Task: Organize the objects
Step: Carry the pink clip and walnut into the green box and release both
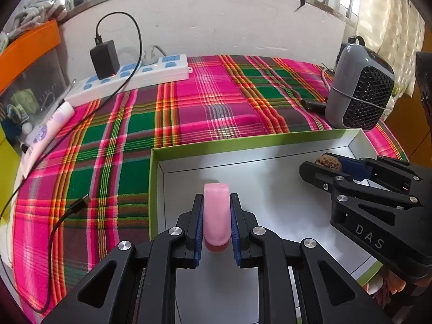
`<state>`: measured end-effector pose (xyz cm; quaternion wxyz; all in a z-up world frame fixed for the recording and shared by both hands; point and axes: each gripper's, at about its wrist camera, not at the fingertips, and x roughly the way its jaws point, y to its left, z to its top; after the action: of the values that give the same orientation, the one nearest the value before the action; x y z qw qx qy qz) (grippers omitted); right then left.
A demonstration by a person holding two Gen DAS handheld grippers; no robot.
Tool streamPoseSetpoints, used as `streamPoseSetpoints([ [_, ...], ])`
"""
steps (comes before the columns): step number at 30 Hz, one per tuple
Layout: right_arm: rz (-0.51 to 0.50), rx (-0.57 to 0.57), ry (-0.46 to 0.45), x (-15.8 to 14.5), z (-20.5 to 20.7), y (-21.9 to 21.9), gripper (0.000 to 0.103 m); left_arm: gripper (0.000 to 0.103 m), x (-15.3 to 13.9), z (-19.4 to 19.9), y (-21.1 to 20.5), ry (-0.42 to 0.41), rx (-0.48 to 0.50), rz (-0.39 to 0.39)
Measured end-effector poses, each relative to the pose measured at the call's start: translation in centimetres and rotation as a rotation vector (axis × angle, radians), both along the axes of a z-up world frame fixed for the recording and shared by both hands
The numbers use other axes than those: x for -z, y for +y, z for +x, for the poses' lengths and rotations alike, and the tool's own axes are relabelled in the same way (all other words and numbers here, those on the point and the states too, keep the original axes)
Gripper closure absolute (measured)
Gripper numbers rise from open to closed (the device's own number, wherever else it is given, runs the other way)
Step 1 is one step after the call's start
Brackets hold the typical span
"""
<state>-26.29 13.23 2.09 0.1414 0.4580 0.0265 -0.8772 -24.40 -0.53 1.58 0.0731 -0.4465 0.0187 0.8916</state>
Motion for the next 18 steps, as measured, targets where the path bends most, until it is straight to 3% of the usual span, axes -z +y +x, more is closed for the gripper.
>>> streamPoseSetpoints([
  [18,0.019,0.007,0.004,0.17,-0.05,-0.23,0.073,0.084,0.28,-0.08,0.49,-0.008,0.012,-0.034],
])
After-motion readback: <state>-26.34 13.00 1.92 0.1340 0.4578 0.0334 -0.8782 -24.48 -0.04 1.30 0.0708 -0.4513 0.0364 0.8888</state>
